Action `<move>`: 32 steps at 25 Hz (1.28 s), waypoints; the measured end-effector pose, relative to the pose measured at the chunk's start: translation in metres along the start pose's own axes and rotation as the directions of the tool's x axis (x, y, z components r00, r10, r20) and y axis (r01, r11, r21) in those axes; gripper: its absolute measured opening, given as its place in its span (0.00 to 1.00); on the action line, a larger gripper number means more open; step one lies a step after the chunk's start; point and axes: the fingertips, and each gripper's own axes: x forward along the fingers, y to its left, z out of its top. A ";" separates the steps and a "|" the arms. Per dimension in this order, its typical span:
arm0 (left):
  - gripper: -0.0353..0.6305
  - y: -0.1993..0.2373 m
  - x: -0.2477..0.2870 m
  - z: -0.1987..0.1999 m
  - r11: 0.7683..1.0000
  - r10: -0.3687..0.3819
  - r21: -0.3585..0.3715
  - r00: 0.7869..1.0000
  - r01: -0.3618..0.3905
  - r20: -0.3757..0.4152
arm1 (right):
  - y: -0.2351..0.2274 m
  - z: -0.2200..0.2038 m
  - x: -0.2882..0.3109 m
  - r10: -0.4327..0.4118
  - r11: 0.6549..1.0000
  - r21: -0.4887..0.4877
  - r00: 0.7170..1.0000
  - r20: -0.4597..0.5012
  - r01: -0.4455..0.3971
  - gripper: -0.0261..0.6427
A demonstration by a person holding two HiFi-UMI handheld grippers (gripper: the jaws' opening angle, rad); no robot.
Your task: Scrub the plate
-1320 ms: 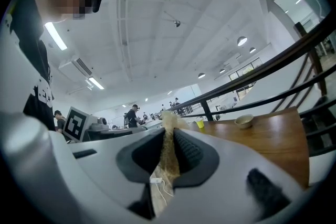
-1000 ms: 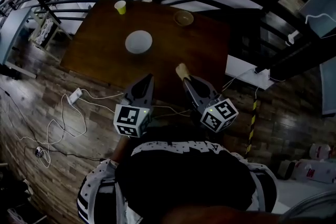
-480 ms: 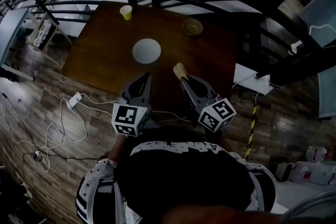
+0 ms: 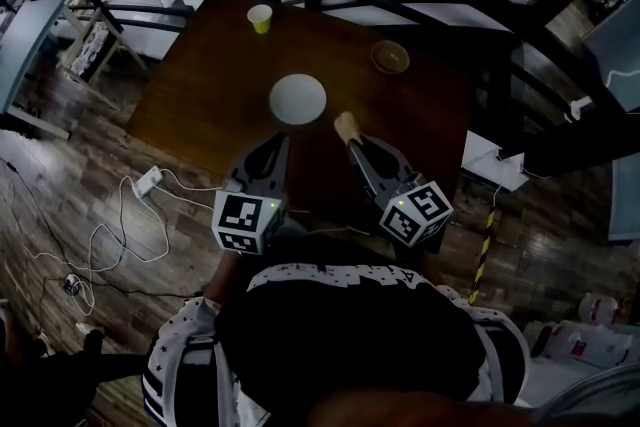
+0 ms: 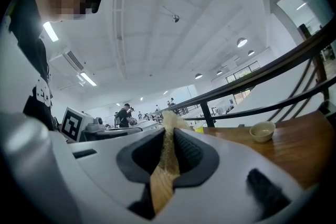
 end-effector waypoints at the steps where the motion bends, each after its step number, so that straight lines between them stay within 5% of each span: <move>1: 0.07 0.004 0.001 0.000 1.000 0.002 0.001 1.000 -0.002 -0.001 | 0.000 0.000 0.005 0.005 1.000 0.003 1.000 0.003 -0.005 0.11; 32: 0.07 0.120 0.023 0.013 0.997 -0.069 0.034 0.998 0.068 0.015 | 0.017 0.005 0.115 -0.077 0.997 0.009 0.997 0.020 0.077 0.11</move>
